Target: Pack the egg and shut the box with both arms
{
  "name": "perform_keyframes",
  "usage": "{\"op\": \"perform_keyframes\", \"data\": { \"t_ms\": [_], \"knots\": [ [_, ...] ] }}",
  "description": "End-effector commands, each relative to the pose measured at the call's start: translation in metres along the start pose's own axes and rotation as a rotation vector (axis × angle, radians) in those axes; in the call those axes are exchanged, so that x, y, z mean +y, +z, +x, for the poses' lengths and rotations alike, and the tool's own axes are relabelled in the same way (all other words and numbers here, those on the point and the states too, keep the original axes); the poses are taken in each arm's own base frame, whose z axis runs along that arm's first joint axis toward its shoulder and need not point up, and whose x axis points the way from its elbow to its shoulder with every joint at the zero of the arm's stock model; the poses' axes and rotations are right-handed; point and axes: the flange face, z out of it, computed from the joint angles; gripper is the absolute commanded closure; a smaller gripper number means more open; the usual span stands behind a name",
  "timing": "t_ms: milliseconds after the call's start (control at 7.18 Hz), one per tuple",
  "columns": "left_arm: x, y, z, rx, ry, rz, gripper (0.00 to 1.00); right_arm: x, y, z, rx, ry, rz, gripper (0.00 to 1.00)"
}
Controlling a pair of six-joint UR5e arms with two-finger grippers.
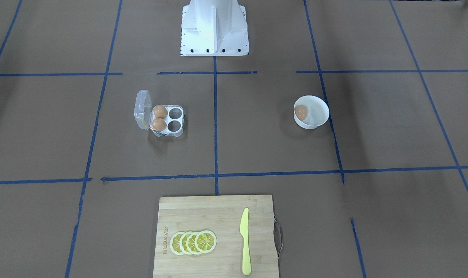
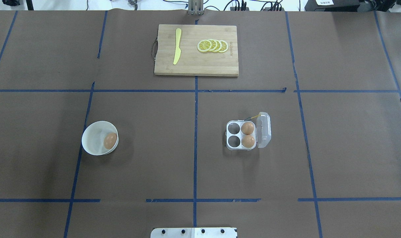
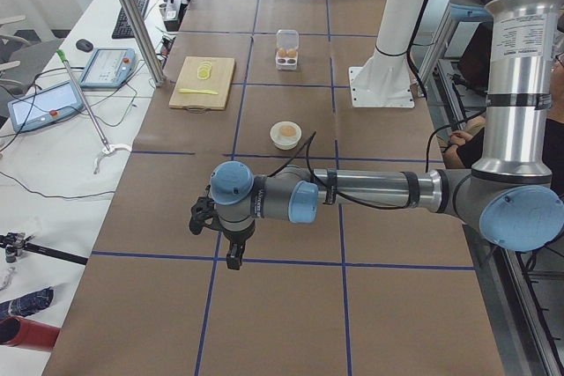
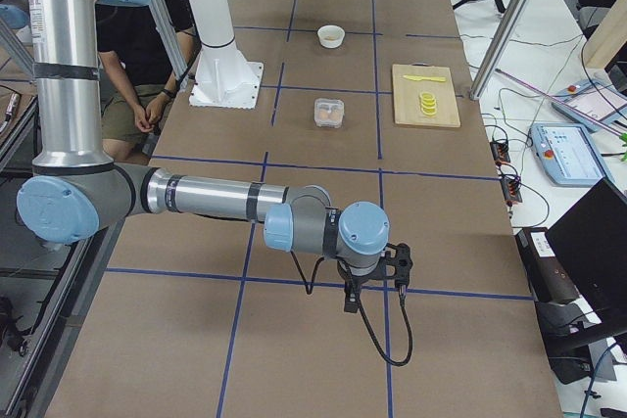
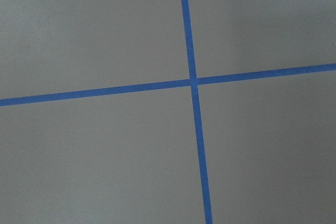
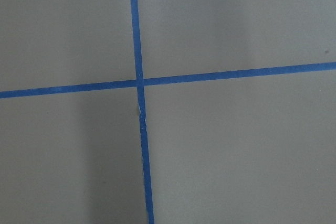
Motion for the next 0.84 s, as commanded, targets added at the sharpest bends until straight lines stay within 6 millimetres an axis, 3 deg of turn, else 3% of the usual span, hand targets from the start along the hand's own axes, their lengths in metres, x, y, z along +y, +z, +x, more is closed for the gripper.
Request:
{"op": "perform_keyframes", "data": {
  "t_ms": [0,139,279,418,697],
  "knots": [
    [-0.005,-0.006,0.005,0.0,0.017,0.017,0.0,-0.002,-0.003,-0.003,-0.001,-0.004,0.006,0.0],
    [-0.013,-0.016,0.021,0.001,0.057,0.058,0.0,-0.005,-0.005,-0.006,-0.004,-0.009,0.011,0.0],
    [-0.022,-0.016,0.049,0.014,0.148,0.096,0.0,-0.006,-0.007,-0.008,-0.007,-0.013,0.015,0.0],
    [-0.029,-0.006,0.091,0.04,0.213,0.111,0.0,-0.01,-0.007,-0.018,-0.013,-0.038,0.019,0.0],
    [-0.023,-0.019,0.221,0.126,0.154,0.132,0.0,-0.013,-0.006,-0.033,-0.022,-0.069,0.02,0.0]
  ]
}}
